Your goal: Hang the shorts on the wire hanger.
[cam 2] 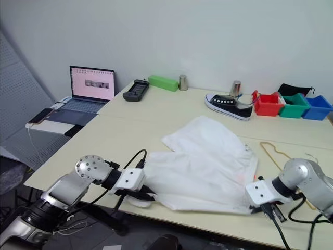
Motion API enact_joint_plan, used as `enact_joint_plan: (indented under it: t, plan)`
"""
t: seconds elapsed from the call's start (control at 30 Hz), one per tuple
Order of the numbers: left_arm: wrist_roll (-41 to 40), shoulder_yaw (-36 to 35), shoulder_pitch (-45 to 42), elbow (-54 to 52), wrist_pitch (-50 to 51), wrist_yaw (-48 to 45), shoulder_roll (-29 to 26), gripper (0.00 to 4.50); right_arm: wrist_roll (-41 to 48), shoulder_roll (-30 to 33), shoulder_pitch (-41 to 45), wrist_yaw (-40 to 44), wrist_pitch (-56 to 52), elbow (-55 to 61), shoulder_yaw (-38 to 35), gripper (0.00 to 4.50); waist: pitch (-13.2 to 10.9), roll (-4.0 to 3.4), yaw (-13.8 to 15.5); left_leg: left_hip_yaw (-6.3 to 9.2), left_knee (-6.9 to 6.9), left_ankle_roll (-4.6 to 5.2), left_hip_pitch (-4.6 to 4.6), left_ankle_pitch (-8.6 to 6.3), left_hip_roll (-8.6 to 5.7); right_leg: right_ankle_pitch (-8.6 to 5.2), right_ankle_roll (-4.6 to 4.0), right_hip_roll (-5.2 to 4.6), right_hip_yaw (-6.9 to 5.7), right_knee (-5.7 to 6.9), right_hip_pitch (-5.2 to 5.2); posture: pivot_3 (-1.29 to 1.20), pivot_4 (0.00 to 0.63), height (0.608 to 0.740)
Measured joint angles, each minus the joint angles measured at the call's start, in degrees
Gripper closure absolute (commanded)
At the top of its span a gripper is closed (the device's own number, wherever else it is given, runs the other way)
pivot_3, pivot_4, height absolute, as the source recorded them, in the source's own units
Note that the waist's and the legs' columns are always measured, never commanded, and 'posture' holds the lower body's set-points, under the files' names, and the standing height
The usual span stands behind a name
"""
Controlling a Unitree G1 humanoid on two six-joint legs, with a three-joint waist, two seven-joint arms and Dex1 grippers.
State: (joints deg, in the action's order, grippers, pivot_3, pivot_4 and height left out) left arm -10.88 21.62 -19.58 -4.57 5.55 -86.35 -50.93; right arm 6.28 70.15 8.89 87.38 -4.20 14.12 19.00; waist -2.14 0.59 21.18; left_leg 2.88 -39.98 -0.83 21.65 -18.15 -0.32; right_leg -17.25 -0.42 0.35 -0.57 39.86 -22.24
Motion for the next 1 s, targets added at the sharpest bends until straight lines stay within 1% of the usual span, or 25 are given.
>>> enact_joint_plan:
  t: [0.1, 0.17, 0.2, 0.23, 0.27, 0.3, 0.33, 0.37, 0.4, 0.43, 0.47, 0.5, 0.57, 0.6, 0.67, 0.7, 0.73, 0.77, 0.8, 0.87, 0.9, 0.93, 0.97, 1.0]
  plan:
    - [-3.2, 0.7, 0.1, -0.7, 0.6, -4.3, -4.3, 4.50, 4.5, 1.4, -2.4, 0.0, -3.9, 4.8, -0.8, 4.46, 0.0, 0.00, 0.1, 0.07, 0.00, 0.02, 0.01, -0.01, 0.02, 0.00, -0.01, 0.04, -0.02, -0.03, 0.00, 0.42, 0.000, 0.740]
    - [-3.5, 2.2, -3.0, 1.3, 0.4, -5.3, -4.8, 4.50, 6.0, 1.2, -1.4, 0.0, -6.8, 5.2, -0.9, 4.46, 0.0, -0.03, 0.7, 0.04, -0.01, 0.02, -0.01, -0.01, -0.05, 0.00, 0.00, 0.08, -0.07, -0.02, 0.01, 0.42, 0.000, 0.740]
    - [-2.6, 2.8, -5.5, 4.5, -0.3, -5.4, -3.8, 4.50, 6.2, 0.1, 0.8, 0.0, -8.5, 4.3, -0.7, 4.46, 0.0, -0.04, 0.9, 0.01, -0.02, 0.02, -0.06, -0.01, -0.08, 0.00, 0.00, 0.13, -0.08, -0.09, 0.07, 0.42, 0.000, 0.740]
    - [-0.6, 2.9, -9.2, 9.4, -1.5, -4.5, -0.9, 4.50, 6.0, -2.0, 4.3, -0.2, -10.1, 2.0, -0.5, 4.46, 0.0, -0.03, 1.1, -0.07, -0.02, 0.02, -0.16, -0.01, -0.09, 0.00, 0.00, 0.18, -0.09, -0.12, 0.18, 0.42, 0.000, 0.740]
    - [2.2, 3.0, -13.7, 16.5, -3.2, -1.9, 2.5, 4.50, 5.1, -4.9, 8.8, -0.7, -11.5, -1.9, 0.0, 4.46, -0.1, 0.02, 1.3, -0.15, -0.02, 0.02, -0.20, -0.01, -0.06, 0.02, 0.02, 0.29, -0.11, -0.20, 0.23, 0.42, 0.000, 0.740]
    - [5.4, 3.0, -19.5, 25.7, -5.7, 3.2, 6.8, 4.50, 3.2, -8.8, 14.4, -2.2, -12.3, -7.3, 0.5, 4.46, -0.1, 0.17, 1.4, -0.16, -0.03, 0.01, -0.20, 0.01, 0.07, 0.21, -0.04, 0.47, -0.12, -0.38, 0.29, 0.44, 0.000, 0.740]
    - [9.1, 3.1, -26.2, 36.3, -8.8, 11.8, 11.0, 4.50, 1.0, -13.6, 21.0, -5.1, -11.8, -14.4, 1.1, 4.46, -0.3, 0.42, 1.3, -0.18, -0.03, 0.00, -0.24, 0.02, 0.13, 0.30, -0.08, 0.55, -0.10, -0.43, 0.30, 0.44, 0.000, 0.740]
    - [13.0, 2.9, -33.6, 46.1, -10.9, 23.0, 15.0, 4.50, -1.4, -18.6, 28.1, -9.7, -10.6, -21.8, 1.2, 4.46, -0.5, 0.77, 1.3, -0.17, -0.07, -0.04, -0.09, 0.05, 0.23, 0.48, -0.20, 0.60, -0.06, -0.43, 0.12, 0.45, 0.000, 0.740]
    - [17.3, 3.2, -41.3, 55.3, -13.1, 36.7, 18.0, 4.50, -4.1, -23.3, 35.5, -15.4, -8.0, -30.1, 1.4, 4.46, -0.7, 1.26, 1.1, -0.07, -0.09, -0.18, 0.21, 0.13, 0.42, 0.80, -0.25, 0.49, 0.05, -0.35, -0.26, 0.45, 0.000, 0.740]
    - [20.4, 3.1, -47.8, 61.8, -14.8, 48.2, 19.6, 4.50, -6.5, -26.7, 41.8, -21.4, -5.3, -36.8, 1.2, 4.46, -0.9, 1.57, 1.0, -0.22, -0.11, -0.39, 0.52, 0.22, 0.70, 0.88, -0.24, 0.47, 0.03, -0.34, -0.68, 0.45, 0.000, 0.740]
    - [22.4, 2.1, -54.5, 67.4, -16.5, 59.0, 20.0, 4.50, -9.8, -30.3, 48.9, -31.3, -1.9, -44.5, 0.4, 4.46, -0.8, 1.94, 0.7, -0.44, -0.18, -0.95, 1.20, 0.37, 1.02, 0.93, -0.27, 0.39, 0.05, 0.10, -1.46, 0.47, 0.000, 0.740]
    - [23.4, 0.1, -60.5, 71.0, -18.6, 67.7, 19.7, 4.50, -13.2, -32.3, 54.9, -44.6, 2.8, -51.1, -0.8, 4.46, -0.8, 2.05, 0.7, -0.63, -0.20, -1.30, 1.72, 0.38, 1.04, 0.93, -0.27, 0.16, -0.02, 0.22, -2.18, 0.47, 0.000, 0.740]
    - [23.7, -3.0, -68.7, 73.6, -22.7, 77.1, 19.3, 4.50, -17.6, -34.6, 62.3, -66.3, 11.5, -57.7, -4.4, 4.46, -0.7, 2.19, 1.3, -1.06, -0.12, -1.45, 2.31, 0.33, 0.86, 0.93, -0.27, -0.37, -0.32, 0.42, -3.15, 0.47, 0.000, 0.740]
    - [24.2, -4.1, -71.8, 74.4, -24.7, 81.5, 19.2, 4.50, -19.5, -34.9, 64.6, -74.7, 15.9, -58.7, -5.9, 4.46, -0.6, 2.26, 1.7, -1.33, 0.00, -1.44, 2.25, 0.32, 0.64, 0.93, -0.27, -0.69, -0.48, 0.41, -3.26, 0.47, 0.000, 0.740]
    - [25.2, -4.8, -73.7, 74.7, -27.4, 85.4, 18.1, 4.50, -22.5, -34.6, 65.2, -82.2, 22.2, -58.6, -6.5, 4.46, -0.1, 2.41, 2.1, -1.46, 0.14, -1.32, 2.03, 0.26, 0.02, 0.93, -0.28, -0.97, -0.56, 0.38, -3.06, 0.48, 0.000, 0.740]
    - [25.7, -4.9, -73.7, 75.0, -28.2, 86.2, 17.8, 4.50, -23.9, -34.6, 64.5, -84.3, 24.4, -58.3, -6.4, 4.46, 0.0, 2.45, 2.2, -1.47, 0.24, -1.26, 1.95, 0.23, -0.06, 0.93, -0.28, -0.98, -0.57, 0.12, -2.95, 0.48, 0.000, 0.740]
    - [26.0, -5.0, -73.5, 75.8, -29.0, 86.2, 17.5, 4.50, -25.6, -34.6, 63.2, -86.4, 26.6, -57.9, -6.1, 4.46, 0.1, 2.44, 2.2, -1.50, 0.42, -0.95, 1.93, 0.05, -0.15, 0.92, -0.27, -0.78, -0.64, 0.05, -2.85, 0.48, 0.000, 0.740]
    - [26.0, -5.3, -72.7, 76.4, -29.3, 84.6, 17.6, 4.50, -26.8, -34.6, 61.0, -87.7, 28.0, -57.2, -5.7, 4.46, 0.1, 2.44, 2.3, -1.54, 0.73, -0.93, 1.94, 0.03, -0.16, 0.91, -0.25, -0.58, -0.75, -0.24, -2.72, 0.48, 0.000, 0.740]
    - [25.9, -5.5, -71.3, 77.1, -29.4, 81.8, 17.6, 4.50, -28.0, -34.7, 58.7, -88.5, 29.1, -56.6, -5.1, 4.46, 0.1, 2.43, 2.3, -1.57, 0.96, -0.93, 1.96, 0.04, -0.21, 0.91, -0.24, -0.59, -0.77, -0.80, -2.55, 0.48, 0.000, 0.740]
    - [25.6, -6.1, -67.7, 78.4, -29.1, 75.0, 18.2, 4.50, -29.8, -34.8, 54.3, -88.5, 29.9, -56.4, -4.0, 4.46, 0.0, 2.38, 2.2, -1.62, 0.60, -0.93, 2.03, 0.10, -0.12, 0.90, -0.09, -0.54, -0.95, -1.02, -2.22, 0.48, 0.000, 0.740]
    - [25.3, -6.3, -65.4, 78.6, -28.5, 70.2, 18.5, 4.50, -30.1, -34.7, 52.1, -87.6, 29.9, -55.6, -3.8, 4.46, 0.0, 2.28, 2.1, -1.60, 0.26, -0.93, 2.02, 0.10, -0.04, 0.79, 0.14, -0.48, -1.02, -1.05, -1.98, 0.48, 0.000, 0.740]
    - [25.1, -6.3, -62.9, 79.0, -28.1, 66.0, 18.5, 4.50, -30.5, -34.4, 50.1, -86.4, 29.9, -54.8, -3.5, 4.46, -0.1, 2.18, 1.9, -1.58, 0.07, -0.99, 1.91, 0.16, -0.03, 0.78, 0.18, -0.46, -1.02, -0.99, -1.87, 0.49, 0.000, 0.740]
    - [24.6, -6.3, -59.8, 78.5, -27.7, 59.7, 18.6, 4.50, -30.2, -33.9, 47.4, -82.7, 28.8, -52.4, -3.1, 4.46, -0.1, 2.16, 1.7, -1.57, 0.02, -1.00, 1.83, 0.25, -0.01, 0.79, 0.18, -0.42, -0.97, -1.01, -1.81, 0.49, 0.000, 0.740]
    - [24.4, -6.1, -55.6, 78.0, -27.4, 53.0, 18.4, 4.50, -29.6, -33.0, 43.6, -77.9, 27.5, -49.6, -2.3, 4.46, -0.1, 1.85, 1.4, -1.58, 0.12, -1.02, 1.15, 0.33, -0.02, 0.81, 0.20, -0.37, -0.87, -0.98, -1.16, 0.49, 0.000, 0.740]
